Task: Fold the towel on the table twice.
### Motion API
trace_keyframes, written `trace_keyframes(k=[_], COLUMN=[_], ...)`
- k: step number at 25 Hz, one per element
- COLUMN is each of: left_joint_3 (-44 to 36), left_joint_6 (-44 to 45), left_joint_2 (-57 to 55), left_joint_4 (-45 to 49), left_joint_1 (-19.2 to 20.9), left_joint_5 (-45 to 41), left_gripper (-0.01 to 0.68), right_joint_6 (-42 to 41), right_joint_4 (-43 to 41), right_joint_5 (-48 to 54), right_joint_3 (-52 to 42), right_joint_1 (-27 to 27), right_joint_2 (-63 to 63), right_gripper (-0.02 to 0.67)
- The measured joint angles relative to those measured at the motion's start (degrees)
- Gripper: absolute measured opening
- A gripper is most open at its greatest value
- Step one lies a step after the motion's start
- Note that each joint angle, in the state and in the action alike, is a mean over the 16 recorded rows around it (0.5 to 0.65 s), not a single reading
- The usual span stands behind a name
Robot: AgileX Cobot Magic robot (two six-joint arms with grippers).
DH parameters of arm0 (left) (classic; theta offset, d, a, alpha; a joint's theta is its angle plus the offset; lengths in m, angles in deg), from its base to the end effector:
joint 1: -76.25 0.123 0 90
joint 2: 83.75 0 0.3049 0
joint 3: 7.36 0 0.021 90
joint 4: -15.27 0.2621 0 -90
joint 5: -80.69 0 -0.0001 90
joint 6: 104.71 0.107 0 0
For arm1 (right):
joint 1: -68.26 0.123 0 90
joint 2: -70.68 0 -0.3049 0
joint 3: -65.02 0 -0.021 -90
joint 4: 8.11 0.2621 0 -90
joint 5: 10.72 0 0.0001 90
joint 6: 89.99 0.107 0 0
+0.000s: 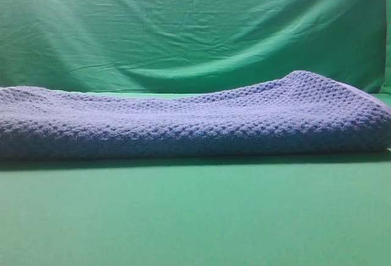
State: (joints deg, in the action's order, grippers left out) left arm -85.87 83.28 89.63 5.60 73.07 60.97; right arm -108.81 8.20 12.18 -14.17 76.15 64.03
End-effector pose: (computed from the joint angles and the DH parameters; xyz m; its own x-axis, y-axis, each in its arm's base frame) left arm 0.0594 -0.0094 0.1743 -0.2536 -0.0055 -0.9673 0.1052 0.9939 -0.0332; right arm 0.0561 0.0196 0.1655 -0.2883 -0.1053 -0.9517 -0.2588 0.9655 -0.0284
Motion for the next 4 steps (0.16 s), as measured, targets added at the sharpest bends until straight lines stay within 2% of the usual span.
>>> trace_keyframes(k=[4], left_joint_3=[0.0], left_joint_6=[0.0], left_joint_2=[0.0], left_joint_4=[0.0], left_joint_1=[0.0], left_joint_5=[0.0], left_gripper=[0.0], right_joint_6=[0.0], right_joint_4=[0.0], right_joint_5=[0.0], right_joint_3=[0.0], right_joint_1=[0.0], right_joint_2=[0.0], right_gripper=[0.0])
